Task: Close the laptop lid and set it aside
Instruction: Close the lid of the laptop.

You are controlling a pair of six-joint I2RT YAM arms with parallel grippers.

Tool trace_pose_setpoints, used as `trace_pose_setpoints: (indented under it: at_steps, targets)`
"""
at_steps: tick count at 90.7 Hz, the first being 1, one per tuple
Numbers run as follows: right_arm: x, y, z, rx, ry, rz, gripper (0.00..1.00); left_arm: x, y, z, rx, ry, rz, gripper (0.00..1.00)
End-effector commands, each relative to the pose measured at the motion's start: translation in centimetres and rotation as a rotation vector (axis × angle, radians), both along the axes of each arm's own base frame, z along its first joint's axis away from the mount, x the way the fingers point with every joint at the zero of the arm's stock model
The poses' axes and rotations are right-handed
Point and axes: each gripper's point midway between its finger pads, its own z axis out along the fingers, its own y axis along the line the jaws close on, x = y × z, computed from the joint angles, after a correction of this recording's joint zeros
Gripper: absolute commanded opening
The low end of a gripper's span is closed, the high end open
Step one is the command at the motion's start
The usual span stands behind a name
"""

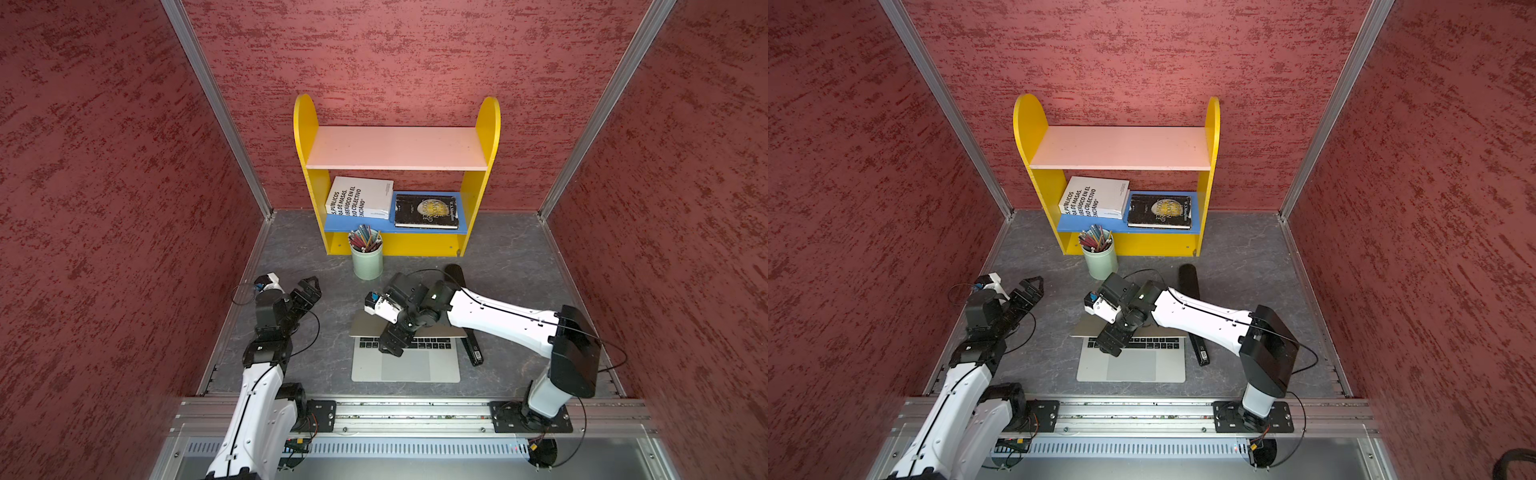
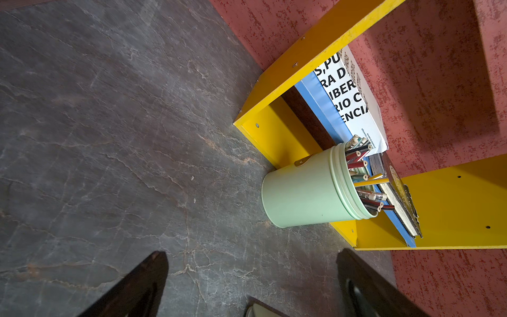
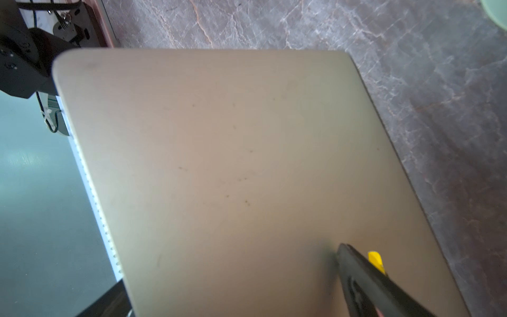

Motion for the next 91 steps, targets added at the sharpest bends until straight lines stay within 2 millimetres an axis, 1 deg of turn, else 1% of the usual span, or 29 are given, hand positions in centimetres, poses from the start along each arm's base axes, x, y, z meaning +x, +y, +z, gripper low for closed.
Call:
trace_pose_setpoints:
  at_steps: [1, 46, 66, 91]
  targets:
    - [-3.2, -0.3, -0.8, -0.021, 0.089, 0.042, 0.98, 0.0, -0.4, -0.1, -0.008, -0.007, -0.019, 1.00]
    - [-4.4, -0.4, -1.7, -0.018, 0.107, 0.051, 0.98, -1.1, -1.3, -0.4, -0.021, 0.001, -0.049, 1.00]
    - [-4.9, -0.7, -2.5, -0.024, 0.120, 0.046, 0.98, -1.4, -1.8, -0.6, -0.023, 0.008, -0.069, 1.00]
    - [-5.1, -0.7, -3.9, -0.036, 0.140, 0.038, 0.98, -2.0, -2.6, -1.5, -0.026, 0.038, -0.105, 1.00]
